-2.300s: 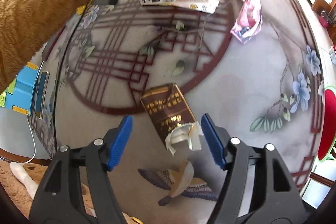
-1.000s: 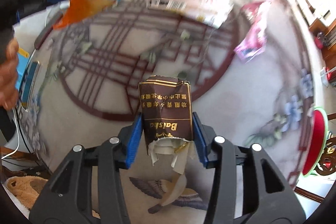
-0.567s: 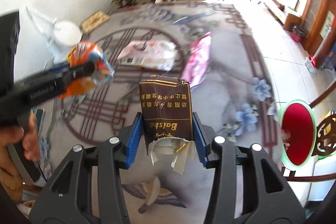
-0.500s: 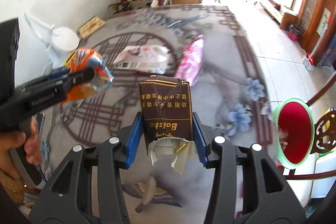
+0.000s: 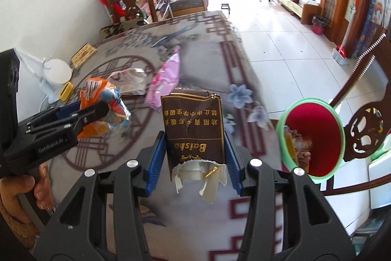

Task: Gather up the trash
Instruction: 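Carry the Baisi box and orange snack bag over the red bucket, then open the right gripper to drop the Baisi box while the left drops the snack bag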

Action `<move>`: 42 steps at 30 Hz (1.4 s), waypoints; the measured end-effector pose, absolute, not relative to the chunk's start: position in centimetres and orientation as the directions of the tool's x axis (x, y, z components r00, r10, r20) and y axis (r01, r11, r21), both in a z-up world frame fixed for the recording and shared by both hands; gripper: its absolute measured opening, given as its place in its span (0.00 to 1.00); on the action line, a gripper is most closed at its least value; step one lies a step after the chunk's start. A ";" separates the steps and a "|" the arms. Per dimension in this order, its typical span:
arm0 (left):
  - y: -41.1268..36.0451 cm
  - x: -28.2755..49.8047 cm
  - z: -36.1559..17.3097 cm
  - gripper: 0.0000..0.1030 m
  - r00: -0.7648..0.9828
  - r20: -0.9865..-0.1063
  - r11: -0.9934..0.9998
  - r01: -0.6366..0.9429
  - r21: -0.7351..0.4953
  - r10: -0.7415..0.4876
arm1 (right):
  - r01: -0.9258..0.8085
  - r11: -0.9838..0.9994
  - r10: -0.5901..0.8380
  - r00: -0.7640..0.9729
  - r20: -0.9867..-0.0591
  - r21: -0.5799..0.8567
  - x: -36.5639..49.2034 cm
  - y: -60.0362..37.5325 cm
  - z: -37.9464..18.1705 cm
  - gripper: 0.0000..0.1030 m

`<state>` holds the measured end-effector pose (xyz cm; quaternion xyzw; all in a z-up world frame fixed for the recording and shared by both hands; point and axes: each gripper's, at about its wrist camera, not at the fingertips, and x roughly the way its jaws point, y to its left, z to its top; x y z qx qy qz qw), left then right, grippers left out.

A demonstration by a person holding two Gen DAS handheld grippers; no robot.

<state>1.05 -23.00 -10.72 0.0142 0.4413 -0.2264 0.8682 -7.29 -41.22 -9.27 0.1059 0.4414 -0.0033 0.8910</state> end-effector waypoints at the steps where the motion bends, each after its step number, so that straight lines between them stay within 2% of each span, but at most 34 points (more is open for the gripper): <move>1: -23.6 0.9 -10.7 0.45 0.506 -0.774 0.895 0.410 -0.174 -0.382 | 0.106 0.977 0.085 0.611 -0.787 0.188 -7.4 -41.9 -9.3 0.44; 13: -31.0 -0.3 -11.3 0.45 0.474 -0.787 0.875 0.456 -0.164 -0.395 | 0.209 0.955 0.040 0.613 -0.789 0.210 -9.3 -50.9 -10.4 0.44; 24: -38.3 -0.2 -11.5 0.46 0.427 -0.794 0.827 0.539 -0.161 -0.433 | 0.389 0.896 -0.050 0.571 -0.820 0.216 -10.3 -61.4 -13.1 0.45; 32: -43.0 0.9 -11.2 0.46 0.406 -0.792 0.792 0.590 -0.155 -0.457 | 0.423 0.887 -0.078 0.538 -0.839 0.188 -9.0 -65.0 -15.3 0.45; 33: -43.7 0.9 -11.2 0.46 0.399 -0.792 0.784 0.602 -0.154 -0.462 | 0.423 0.889 -0.089 0.538 -0.838 0.177 -8.7 -65.3 -15.5 0.48; 34: -44.4 0.9 -11.2 0.46 0.397 -0.793 0.778 0.611 -0.147 -0.462 | 0.425 0.890 -0.100 0.535 -0.839 0.166 -8.4 -65.6 -15.7 0.61; 36: -45.7 1.1 -11.2 0.46 0.388 -0.794 0.764 0.629 -0.143 -0.468 | 0.449 0.883 -0.140 0.527 -0.838 0.135 -8.2 -66.2 -15.9 0.79; 42: -49.2 1.2 -11.9 0.46 0.350 -0.799 0.723 0.675 -0.147 -0.489 | 0.480 0.867 -0.162 0.528 -0.833 0.135 -9.2 -67.4 -15.6 0.79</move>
